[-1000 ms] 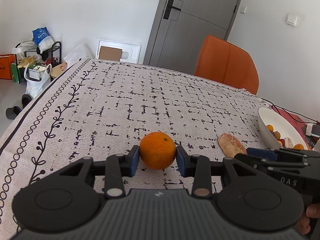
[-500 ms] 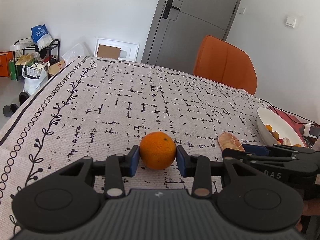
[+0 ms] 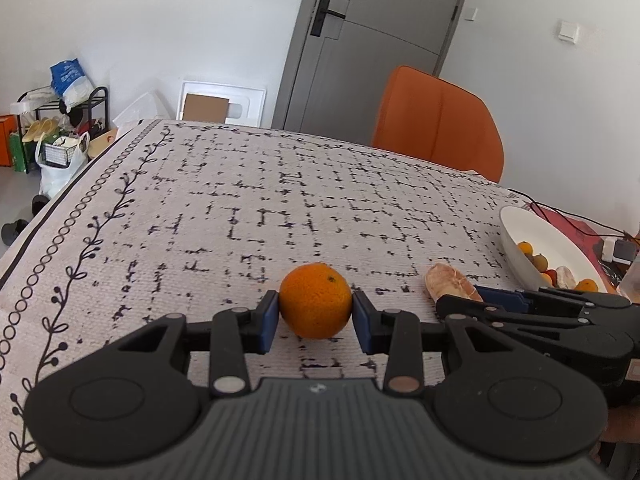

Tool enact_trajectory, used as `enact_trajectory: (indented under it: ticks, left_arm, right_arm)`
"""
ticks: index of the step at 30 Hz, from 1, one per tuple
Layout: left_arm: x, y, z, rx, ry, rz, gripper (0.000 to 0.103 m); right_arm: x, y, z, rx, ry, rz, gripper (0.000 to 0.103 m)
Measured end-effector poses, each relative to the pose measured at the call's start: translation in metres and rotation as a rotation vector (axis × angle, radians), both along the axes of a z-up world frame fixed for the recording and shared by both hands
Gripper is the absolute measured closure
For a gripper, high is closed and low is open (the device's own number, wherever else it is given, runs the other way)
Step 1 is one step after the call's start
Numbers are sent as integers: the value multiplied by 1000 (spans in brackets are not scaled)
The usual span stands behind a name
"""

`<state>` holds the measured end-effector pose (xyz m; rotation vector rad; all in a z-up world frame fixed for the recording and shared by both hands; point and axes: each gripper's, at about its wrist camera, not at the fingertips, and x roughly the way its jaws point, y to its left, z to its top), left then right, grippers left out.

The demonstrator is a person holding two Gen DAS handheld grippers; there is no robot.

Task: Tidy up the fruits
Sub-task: 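Grasp the wrapped pomelo segment with the right tool while the left tool holds the orange, then carry the orange and pomelo segment into the white bowl and open both tools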

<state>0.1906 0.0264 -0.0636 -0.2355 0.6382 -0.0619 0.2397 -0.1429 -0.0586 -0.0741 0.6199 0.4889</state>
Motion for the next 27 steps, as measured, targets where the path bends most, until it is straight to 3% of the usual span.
enact_trajectory:
  ticks: [27]
  left_arm:
    - [21,-85,34,59,-76,-155,65]
  right_arm:
    - [-15,-88,31,118,-100,-130,72]
